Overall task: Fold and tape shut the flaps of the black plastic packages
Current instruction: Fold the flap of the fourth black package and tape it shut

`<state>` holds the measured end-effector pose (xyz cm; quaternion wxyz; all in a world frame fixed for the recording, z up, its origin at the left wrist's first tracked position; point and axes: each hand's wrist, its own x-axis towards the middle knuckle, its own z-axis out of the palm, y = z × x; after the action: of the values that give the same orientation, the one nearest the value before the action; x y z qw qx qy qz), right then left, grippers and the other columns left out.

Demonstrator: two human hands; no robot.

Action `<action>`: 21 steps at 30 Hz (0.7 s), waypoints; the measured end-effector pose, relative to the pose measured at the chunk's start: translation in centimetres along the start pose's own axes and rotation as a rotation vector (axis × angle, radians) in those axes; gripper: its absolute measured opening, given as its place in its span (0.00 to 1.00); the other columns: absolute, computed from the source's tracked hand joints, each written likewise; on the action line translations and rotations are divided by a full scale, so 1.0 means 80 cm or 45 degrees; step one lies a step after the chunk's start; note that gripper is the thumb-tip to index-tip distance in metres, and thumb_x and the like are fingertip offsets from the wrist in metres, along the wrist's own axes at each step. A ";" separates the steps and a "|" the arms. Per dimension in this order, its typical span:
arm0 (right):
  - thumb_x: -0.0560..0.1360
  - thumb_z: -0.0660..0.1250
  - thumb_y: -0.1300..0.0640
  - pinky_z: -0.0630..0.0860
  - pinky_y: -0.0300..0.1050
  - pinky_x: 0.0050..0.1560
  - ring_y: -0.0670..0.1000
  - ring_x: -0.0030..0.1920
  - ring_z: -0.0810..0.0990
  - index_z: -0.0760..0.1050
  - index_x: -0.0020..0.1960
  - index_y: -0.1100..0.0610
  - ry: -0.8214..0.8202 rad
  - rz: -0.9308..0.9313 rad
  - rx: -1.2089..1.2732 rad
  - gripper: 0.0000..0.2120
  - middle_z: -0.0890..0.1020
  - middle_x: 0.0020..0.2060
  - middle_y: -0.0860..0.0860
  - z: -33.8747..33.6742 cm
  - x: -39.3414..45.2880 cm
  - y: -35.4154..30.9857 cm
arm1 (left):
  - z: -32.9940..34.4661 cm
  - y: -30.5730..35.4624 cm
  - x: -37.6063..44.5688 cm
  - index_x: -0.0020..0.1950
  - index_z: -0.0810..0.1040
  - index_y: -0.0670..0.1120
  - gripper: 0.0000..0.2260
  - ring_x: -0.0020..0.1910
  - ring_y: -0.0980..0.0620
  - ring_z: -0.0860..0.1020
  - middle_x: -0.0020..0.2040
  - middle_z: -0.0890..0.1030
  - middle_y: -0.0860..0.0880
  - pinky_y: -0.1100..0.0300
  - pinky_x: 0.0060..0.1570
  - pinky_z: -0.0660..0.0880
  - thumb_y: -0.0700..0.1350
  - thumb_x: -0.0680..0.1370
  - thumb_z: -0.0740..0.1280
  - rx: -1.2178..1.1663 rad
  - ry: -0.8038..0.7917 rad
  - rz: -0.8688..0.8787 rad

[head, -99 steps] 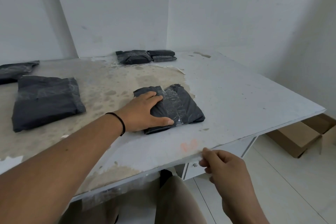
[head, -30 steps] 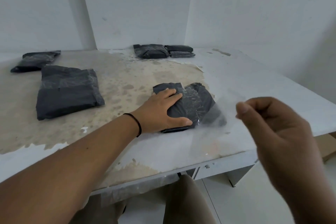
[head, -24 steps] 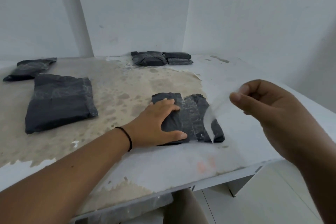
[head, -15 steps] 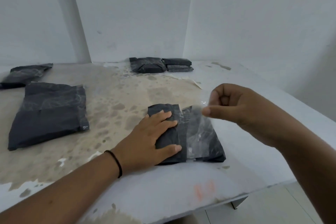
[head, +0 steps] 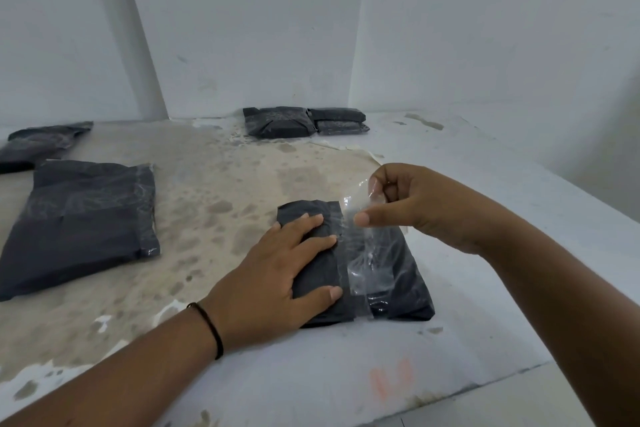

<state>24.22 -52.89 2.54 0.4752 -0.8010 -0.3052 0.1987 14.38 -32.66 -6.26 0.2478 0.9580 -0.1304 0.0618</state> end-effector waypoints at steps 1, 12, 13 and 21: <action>0.59 0.77 0.49 0.61 0.31 0.26 0.46 0.31 0.62 0.71 0.38 0.52 -0.009 0.000 0.015 0.17 0.68 0.30 0.48 0.000 0.002 0.002 | 0.000 0.000 -0.001 0.74 0.60 0.60 0.36 0.73 0.67 0.46 0.75 0.50 0.64 0.57 0.75 0.48 0.74 0.69 0.52 -0.003 0.005 -0.012; 0.61 0.79 0.55 0.65 0.41 0.36 0.50 0.33 0.66 0.72 0.37 0.52 -0.074 -0.020 0.234 0.15 0.70 0.29 0.49 -0.002 0.015 0.018 | 0.002 -0.001 -0.002 0.73 0.61 0.59 0.34 0.73 0.61 0.53 0.73 0.56 0.60 0.65 0.69 0.53 0.71 0.70 0.53 0.031 0.045 -0.017; 0.60 0.79 0.55 0.65 0.41 0.36 0.50 0.33 0.66 0.72 0.37 0.52 -0.072 -0.018 0.234 0.16 0.70 0.29 0.49 -0.002 0.015 0.018 | 0.002 -0.001 -0.002 0.73 0.61 0.59 0.34 0.73 0.61 0.52 0.73 0.56 0.61 0.64 0.70 0.53 0.71 0.70 0.53 0.032 0.044 -0.019; 0.58 0.80 0.52 0.62 0.36 0.32 0.45 0.29 0.64 0.72 0.36 0.52 0.009 0.064 0.097 0.17 0.68 0.27 0.46 0.010 0.022 0.028 | 0.002 0.000 -0.003 0.74 0.59 0.57 0.35 0.74 0.64 0.49 0.72 0.56 0.62 0.64 0.71 0.52 0.71 0.70 0.54 0.040 0.068 0.001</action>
<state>25.69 -51.96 0.13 0.5014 -0.7904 -0.2756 0.2190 14.16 -32.69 -6.43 0.2360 0.9597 -0.1233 0.0894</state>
